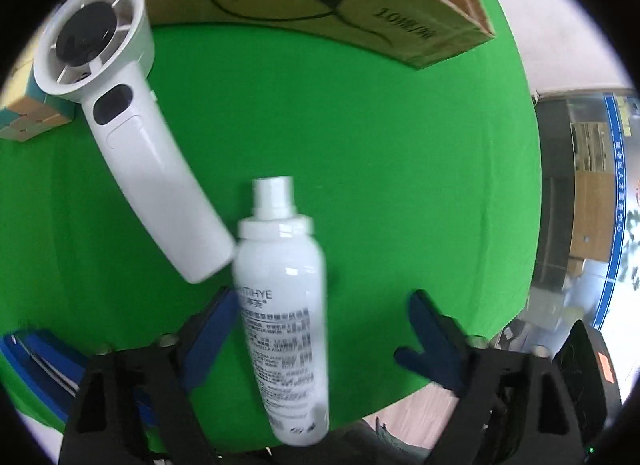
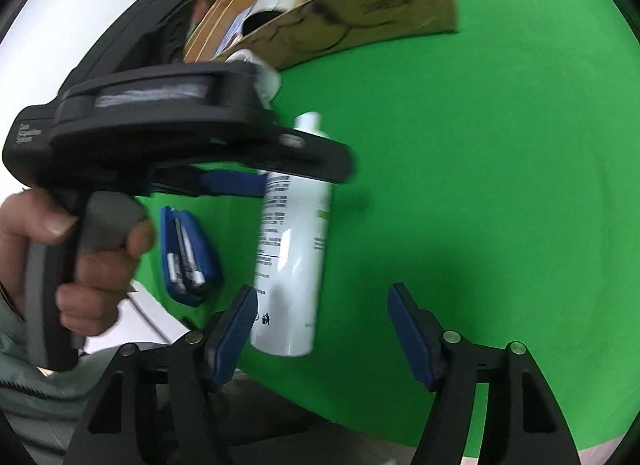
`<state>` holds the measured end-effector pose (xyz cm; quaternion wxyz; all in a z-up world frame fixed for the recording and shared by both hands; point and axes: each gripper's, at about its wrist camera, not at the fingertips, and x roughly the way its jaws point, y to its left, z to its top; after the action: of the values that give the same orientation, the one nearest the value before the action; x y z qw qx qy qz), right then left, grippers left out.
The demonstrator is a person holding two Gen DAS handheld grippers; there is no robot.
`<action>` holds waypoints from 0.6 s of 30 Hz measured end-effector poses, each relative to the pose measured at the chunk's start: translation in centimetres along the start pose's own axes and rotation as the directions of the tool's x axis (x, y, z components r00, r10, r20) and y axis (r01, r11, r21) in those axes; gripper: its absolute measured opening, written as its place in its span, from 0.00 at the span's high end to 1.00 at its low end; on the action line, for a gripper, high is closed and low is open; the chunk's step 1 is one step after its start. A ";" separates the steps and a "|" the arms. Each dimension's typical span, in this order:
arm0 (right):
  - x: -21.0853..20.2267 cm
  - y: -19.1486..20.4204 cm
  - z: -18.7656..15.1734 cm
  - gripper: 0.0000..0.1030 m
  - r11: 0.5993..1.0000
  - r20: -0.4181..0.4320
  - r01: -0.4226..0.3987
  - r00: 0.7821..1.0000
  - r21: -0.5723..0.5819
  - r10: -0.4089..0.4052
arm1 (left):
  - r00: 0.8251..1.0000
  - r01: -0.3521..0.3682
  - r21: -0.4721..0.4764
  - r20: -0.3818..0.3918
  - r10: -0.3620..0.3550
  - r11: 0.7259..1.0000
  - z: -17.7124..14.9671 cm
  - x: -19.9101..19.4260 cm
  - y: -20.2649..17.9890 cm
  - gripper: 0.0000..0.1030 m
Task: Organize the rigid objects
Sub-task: 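Close both grippers around the white spray bottle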
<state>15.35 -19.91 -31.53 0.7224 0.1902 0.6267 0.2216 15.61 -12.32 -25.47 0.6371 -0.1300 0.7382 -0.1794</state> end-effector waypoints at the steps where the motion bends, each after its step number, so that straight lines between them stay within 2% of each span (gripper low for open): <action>1: 0.8 0.5 0.1 0.38 1.000 -0.010 -0.005 1.000 0.014 0.005 | 1.000 0.002 0.001 -0.013 -0.002 1.000 0.1 0.3 0.5 0.44; 2: 1.4 0.8 0.2 0.41 1.000 -0.020 -0.005 1.000 0.024 0.005 | 0.999 0.005 -0.006 -0.038 -0.005 1.000 0.1 0.7 0.9 0.57; 4: 2.9 1.3 0.2 0.46 0.998 -0.049 0.021 0.999 0.060 -0.018 | 0.995 0.046 -0.039 -0.091 -0.050 0.998 0.0 1.4 1.9 0.57; 5: 3.4 1.2 0.2 0.46 0.995 -0.055 0.036 0.998 0.098 -0.030 | 0.994 0.061 -0.039 -0.086 -0.065 0.997 -0.1 1.3 2.1 0.57; 8: 3.9 1.2 0.1 0.47 0.986 -0.059 0.050 0.997 0.161 -0.041 | 0.990 0.077 0.001 -0.117 -0.076 0.997 0.1 1.6 1.9 0.57; 12: 4.8 1.8 0.7 0.50 0.974 -0.077 0.050 0.996 0.220 -0.034 | 0.981 0.134 0.024 -0.146 -0.129 0.991 0.7 1.7 2.2 0.58; 14: 4.8 2.1 1.1 0.50 0.971 -0.070 0.073 0.996 0.227 -0.059 | 0.975 0.158 0.036 -0.167 -0.150 0.987 1.0 1.9 2.3 0.58; 18: 4.7 2.8 2.4 0.59 0.960 -0.108 0.125 0.989 0.252 -0.101 | 0.970 0.178 0.070 -0.179 -0.164 0.982 1.8 1.5 2.1 0.58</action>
<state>18.00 -14.96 -33.46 0.6726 0.2360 0.6934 0.1052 17.21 -11.24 -27.95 0.5580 -0.1499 0.7683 -0.2755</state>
